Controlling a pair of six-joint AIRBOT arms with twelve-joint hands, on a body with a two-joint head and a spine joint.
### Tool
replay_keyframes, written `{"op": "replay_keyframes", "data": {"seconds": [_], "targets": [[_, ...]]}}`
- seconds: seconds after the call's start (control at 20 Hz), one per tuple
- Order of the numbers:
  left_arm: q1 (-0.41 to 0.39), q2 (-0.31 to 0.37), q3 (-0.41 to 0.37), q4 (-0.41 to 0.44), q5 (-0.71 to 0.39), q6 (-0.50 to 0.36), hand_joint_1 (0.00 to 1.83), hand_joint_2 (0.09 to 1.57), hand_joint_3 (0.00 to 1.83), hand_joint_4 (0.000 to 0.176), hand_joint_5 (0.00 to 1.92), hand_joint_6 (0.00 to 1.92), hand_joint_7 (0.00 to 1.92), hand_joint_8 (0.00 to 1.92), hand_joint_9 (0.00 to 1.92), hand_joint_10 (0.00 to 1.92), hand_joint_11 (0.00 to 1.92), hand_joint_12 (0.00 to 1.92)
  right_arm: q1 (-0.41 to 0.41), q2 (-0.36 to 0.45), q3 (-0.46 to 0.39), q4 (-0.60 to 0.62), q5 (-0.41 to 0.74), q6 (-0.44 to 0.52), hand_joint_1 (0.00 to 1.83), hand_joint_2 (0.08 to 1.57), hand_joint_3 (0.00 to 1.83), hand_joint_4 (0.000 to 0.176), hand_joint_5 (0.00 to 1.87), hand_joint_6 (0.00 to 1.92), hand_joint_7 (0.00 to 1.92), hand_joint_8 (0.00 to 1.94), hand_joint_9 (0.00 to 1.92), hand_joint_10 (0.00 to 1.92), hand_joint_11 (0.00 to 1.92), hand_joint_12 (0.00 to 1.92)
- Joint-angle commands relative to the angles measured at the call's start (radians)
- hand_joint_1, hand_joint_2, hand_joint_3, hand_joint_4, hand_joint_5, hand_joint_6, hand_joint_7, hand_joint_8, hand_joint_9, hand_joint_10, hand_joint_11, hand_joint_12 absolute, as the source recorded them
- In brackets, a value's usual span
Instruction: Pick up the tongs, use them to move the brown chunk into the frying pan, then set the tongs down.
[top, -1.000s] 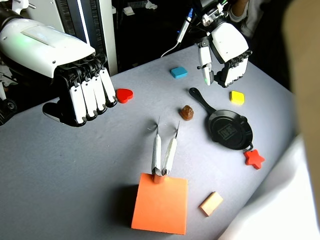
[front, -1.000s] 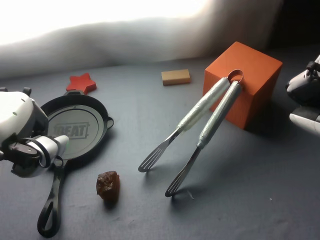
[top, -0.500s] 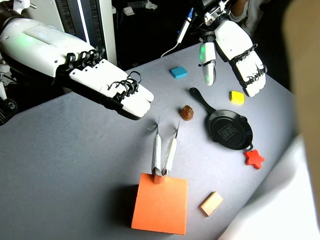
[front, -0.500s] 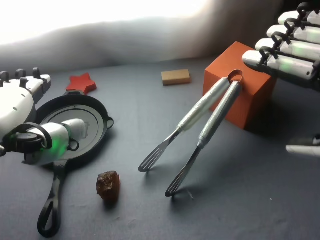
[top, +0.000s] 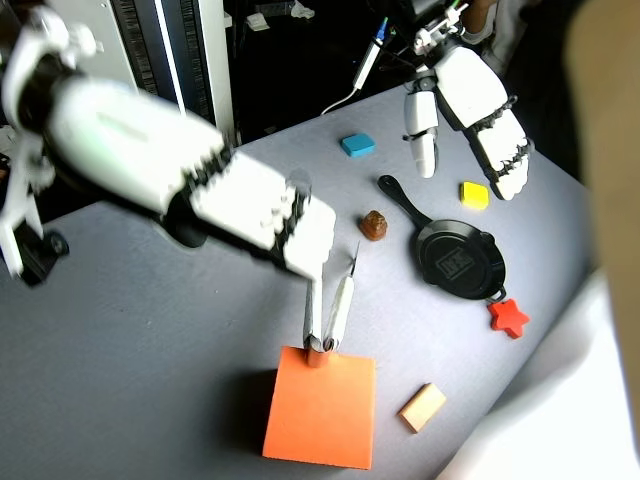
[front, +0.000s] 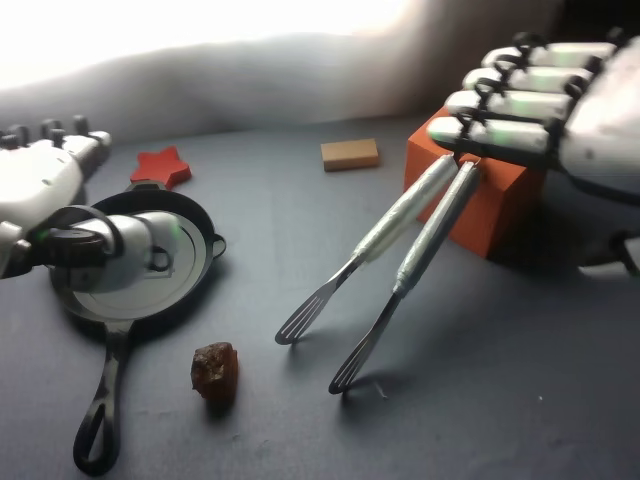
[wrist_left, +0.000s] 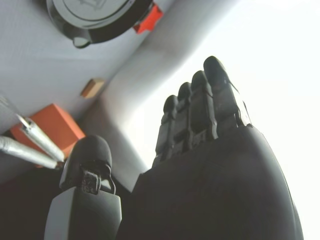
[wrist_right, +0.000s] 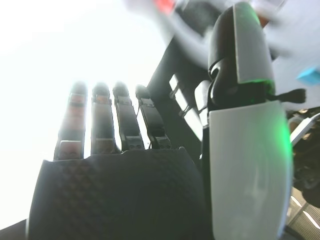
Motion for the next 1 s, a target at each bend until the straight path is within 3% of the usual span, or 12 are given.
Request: {"op": "replay_keyframes", "data": {"seconds": [0.0,0.25,0.35,0.4,0.55,0.7,0.8,0.95], "targets": [[-0.008,0.008,0.007,0.067,-0.020,0.009,0.16,1.33,0.00,0.000,0.08,0.00,0.10,0.00,0.11,0.00,0.00,0.50,0.023,-0.006,0.017,-0.004,0.023,0.013,1.10,0.98,0.00,0.000,0.00,0.00,0.00,0.00,0.00,0.00,0.00,0.00],[-0.018,0.024,0.009,0.063,0.007,0.051,0.15,1.33,0.00,0.000,0.07,0.00,0.10,0.00,0.09,0.00,0.00,0.42,0.079,-0.143,0.166,-0.029,-0.142,0.099,1.10,0.96,0.00,0.000,0.00,0.00,0.00,0.00,0.00,0.00,0.00,0.00],[-0.028,0.024,0.007,0.042,0.005,0.085,0.14,1.33,0.00,0.000,0.08,0.00,0.11,0.00,0.10,0.00,0.00,0.48,0.087,-0.207,0.212,-0.262,-0.203,0.314,1.11,0.96,0.00,0.000,0.00,0.00,0.00,0.00,0.00,0.00,0.00,0.00],[-0.026,0.024,0.004,0.036,-0.002,0.090,0.12,1.33,0.00,0.000,0.06,0.00,0.10,0.00,0.10,0.00,0.00,0.49,0.089,-0.232,0.234,-0.307,-0.215,0.362,1.12,0.96,0.00,0.000,0.00,0.00,0.00,0.00,0.00,0.00,0.00,0.00],[-0.019,0.023,-0.023,-0.021,-0.084,0.097,0.14,1.32,0.00,0.000,0.07,0.01,0.07,0.00,0.05,0.00,0.00,0.38,0.105,-0.299,0.277,-0.367,-0.214,0.399,1.12,0.95,0.00,0.000,0.00,0.00,0.00,0.00,0.00,0.00,0.00,0.00],[-0.017,0.020,-0.021,-0.022,-0.092,0.110,0.14,1.33,0.00,0.000,0.07,0.01,0.09,0.01,0.08,0.01,0.00,0.46,0.116,-0.390,0.320,-0.575,-0.274,0.588,1.08,0.96,0.00,0.000,0.00,0.00,0.00,0.00,0.00,0.00,0.00,0.00],[-0.019,0.020,-0.019,-0.022,-0.092,0.122,0.12,1.34,0.00,0.000,0.06,0.00,0.07,0.00,0.06,0.00,0.00,0.44,0.112,-0.455,0.363,-0.645,-0.317,0.669,1.10,0.95,0.00,0.000,0.00,0.00,0.00,0.00,0.00,0.00,0.00,0.00],[-0.020,0.021,-0.018,-0.021,-0.093,0.131,0.12,1.34,0.00,0.000,0.08,0.01,0.09,0.01,0.07,0.01,0.00,0.46,0.102,-0.507,0.398,-0.649,-0.323,0.675,1.08,0.96,0.00,0.000,0.00,0.00,0.00,0.00,0.00,0.00,0.00,0.00]]}}
